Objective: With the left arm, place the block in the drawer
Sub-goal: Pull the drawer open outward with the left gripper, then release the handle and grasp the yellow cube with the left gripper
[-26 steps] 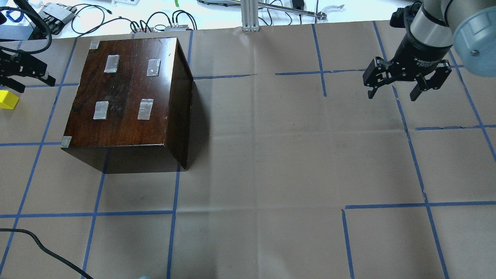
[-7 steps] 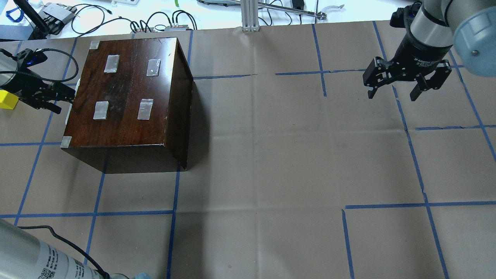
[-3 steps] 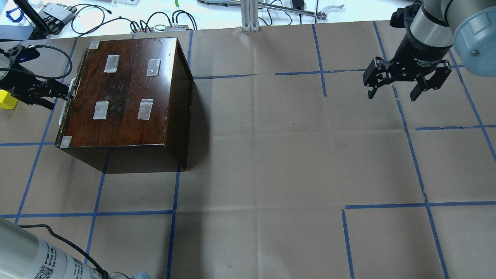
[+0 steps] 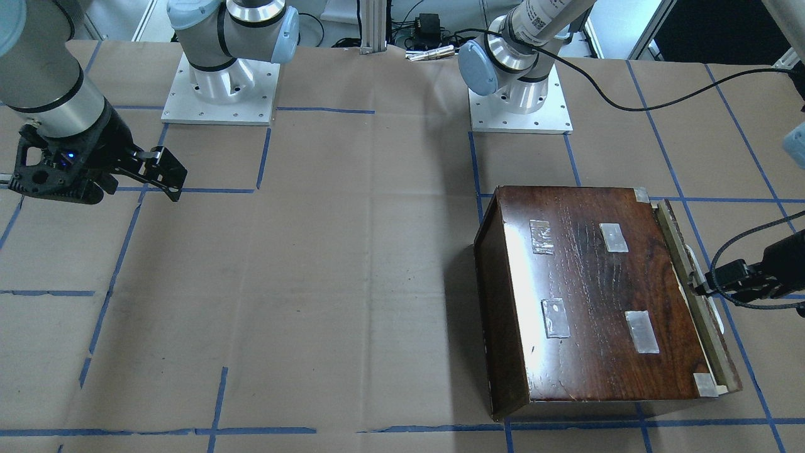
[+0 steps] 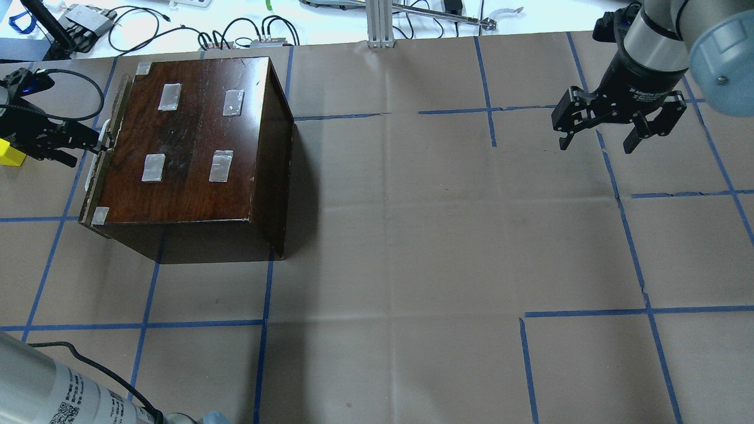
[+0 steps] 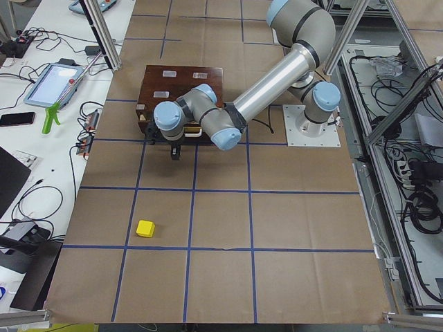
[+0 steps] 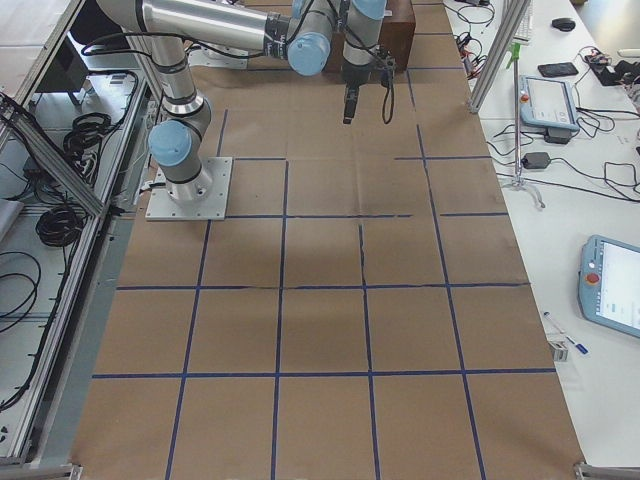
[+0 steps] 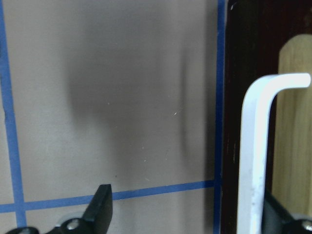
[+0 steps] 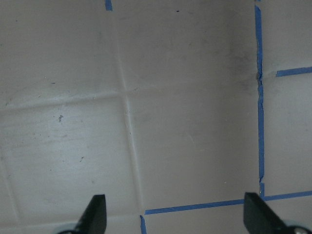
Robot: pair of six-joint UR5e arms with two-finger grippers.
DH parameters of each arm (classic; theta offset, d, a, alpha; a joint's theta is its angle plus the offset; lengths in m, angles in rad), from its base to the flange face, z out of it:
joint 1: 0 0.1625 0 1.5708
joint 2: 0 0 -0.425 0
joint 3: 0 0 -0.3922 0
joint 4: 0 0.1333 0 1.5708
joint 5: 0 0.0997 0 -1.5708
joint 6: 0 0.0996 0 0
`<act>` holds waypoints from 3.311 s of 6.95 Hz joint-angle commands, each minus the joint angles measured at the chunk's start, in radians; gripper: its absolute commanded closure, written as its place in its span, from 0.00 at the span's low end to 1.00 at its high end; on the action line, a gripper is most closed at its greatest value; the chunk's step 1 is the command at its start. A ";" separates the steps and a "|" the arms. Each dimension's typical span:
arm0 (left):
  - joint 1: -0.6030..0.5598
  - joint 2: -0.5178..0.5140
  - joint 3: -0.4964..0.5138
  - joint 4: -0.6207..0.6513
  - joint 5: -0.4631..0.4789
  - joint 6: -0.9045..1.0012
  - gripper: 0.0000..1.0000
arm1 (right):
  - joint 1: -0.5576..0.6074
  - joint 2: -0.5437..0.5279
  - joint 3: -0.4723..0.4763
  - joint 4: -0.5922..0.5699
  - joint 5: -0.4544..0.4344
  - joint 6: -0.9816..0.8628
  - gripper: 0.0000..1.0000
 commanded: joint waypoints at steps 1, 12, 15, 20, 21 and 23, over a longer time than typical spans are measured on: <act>0.033 0.000 0.004 0.006 0.001 0.036 0.02 | 0.000 0.000 0.000 0.000 0.000 0.000 0.00; 0.102 -0.052 0.116 0.009 0.047 0.085 0.02 | 0.000 0.000 0.000 0.000 0.000 0.000 0.00; 0.098 -0.027 0.180 -0.016 0.084 0.083 0.02 | 0.000 -0.001 0.000 0.000 0.000 0.000 0.00; 0.104 -0.255 0.503 -0.025 0.118 0.117 0.02 | 0.000 -0.001 0.000 0.000 0.000 0.000 0.00; 0.105 -0.326 0.599 -0.046 0.118 0.119 0.02 | 0.000 0.000 0.000 0.000 0.000 0.000 0.00; 0.105 -0.465 0.796 -0.101 0.118 0.131 0.02 | 0.000 0.000 0.000 0.000 0.000 0.000 0.00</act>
